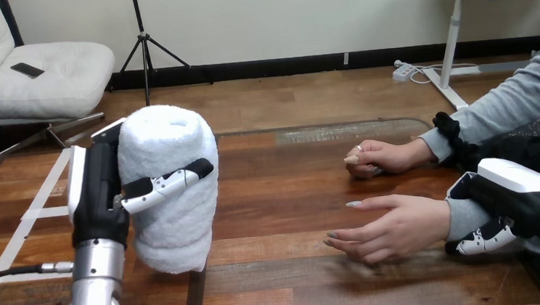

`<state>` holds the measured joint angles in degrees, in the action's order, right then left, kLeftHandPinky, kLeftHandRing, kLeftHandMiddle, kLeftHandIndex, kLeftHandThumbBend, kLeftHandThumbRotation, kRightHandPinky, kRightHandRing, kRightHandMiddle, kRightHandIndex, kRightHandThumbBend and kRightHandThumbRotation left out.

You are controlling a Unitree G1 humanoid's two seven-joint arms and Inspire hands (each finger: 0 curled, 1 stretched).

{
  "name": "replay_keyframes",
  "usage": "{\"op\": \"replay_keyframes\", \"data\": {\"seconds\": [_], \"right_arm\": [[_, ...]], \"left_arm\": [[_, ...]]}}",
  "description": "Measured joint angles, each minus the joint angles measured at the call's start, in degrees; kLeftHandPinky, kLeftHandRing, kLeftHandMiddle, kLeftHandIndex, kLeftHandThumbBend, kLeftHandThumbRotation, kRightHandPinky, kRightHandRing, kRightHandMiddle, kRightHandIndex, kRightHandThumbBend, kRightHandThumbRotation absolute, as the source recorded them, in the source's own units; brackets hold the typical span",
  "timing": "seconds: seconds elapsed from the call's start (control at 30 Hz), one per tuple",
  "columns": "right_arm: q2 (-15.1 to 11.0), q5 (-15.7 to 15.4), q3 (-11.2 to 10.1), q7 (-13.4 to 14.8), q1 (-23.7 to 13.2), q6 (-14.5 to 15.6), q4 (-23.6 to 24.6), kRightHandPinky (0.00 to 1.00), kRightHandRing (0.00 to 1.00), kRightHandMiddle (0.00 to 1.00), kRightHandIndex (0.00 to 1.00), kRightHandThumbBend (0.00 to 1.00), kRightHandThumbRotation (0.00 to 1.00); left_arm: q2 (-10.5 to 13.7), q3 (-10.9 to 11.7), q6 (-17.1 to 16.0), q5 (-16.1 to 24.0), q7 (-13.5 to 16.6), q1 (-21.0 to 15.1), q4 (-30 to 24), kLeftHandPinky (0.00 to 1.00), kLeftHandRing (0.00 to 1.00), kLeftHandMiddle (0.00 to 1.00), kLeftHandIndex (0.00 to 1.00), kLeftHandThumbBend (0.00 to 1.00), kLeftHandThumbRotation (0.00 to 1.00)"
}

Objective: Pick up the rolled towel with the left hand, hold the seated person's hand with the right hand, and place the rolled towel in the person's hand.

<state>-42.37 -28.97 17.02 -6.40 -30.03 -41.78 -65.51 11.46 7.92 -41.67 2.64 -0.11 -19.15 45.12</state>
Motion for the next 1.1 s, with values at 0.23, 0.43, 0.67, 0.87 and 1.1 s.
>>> {"op": "replay_keyframes", "data": {"seconds": [0.23,0.43,0.67,0.87,1.1], "right_arm": [[0.01,0.03,-0.02,-0.11,-0.01,-0.01,0.0,0.16,0.2,0.26,0.28,0.44,0.13],[0.02,0.03,-0.02,-0.12,-0.07,-0.01,0.0,0.16,0.2,0.26,0.28,0.45,0.14],[0.07,0.1,-0.08,-0.16,-0.25,-0.01,0.0,0.16,0.19,0.25,0.27,0.45,0.12],[0.21,1.05,-0.12,-0.47,-0.42,-0.01,0.0,0.15,0.19,0.24,0.27,0.45,0.12],[0.43,1.71,-0.17,-0.49,-0.92,-0.01,0.0,0.15,0.18,0.24,0.27,0.45,0.13]], "left_arm": [[0.05,-0.01,-0.23,0.0,-0.27,-2.56,4.81,0.32,0.36,0.39,0.39,0.7,0.0],[0.05,-0.02,-0.23,0.02,-0.28,-4.43,8.53,0.32,0.36,0.39,0.39,0.69,0.0],[0.04,-0.02,-0.23,0.01,-0.3,-6.32,12.32,0.33,0.36,0.39,0.39,0.7,0.0],[0.02,-0.02,-0.23,0.0,-0.31,-7.84,15.29,0.33,0.36,0.38,0.39,0.72,0.0],[-0.11,-0.01,-0.23,-0.03,-0.28,-9.14,17.43,0.33,0.37,0.39,0.39,0.72,0.0]]}}
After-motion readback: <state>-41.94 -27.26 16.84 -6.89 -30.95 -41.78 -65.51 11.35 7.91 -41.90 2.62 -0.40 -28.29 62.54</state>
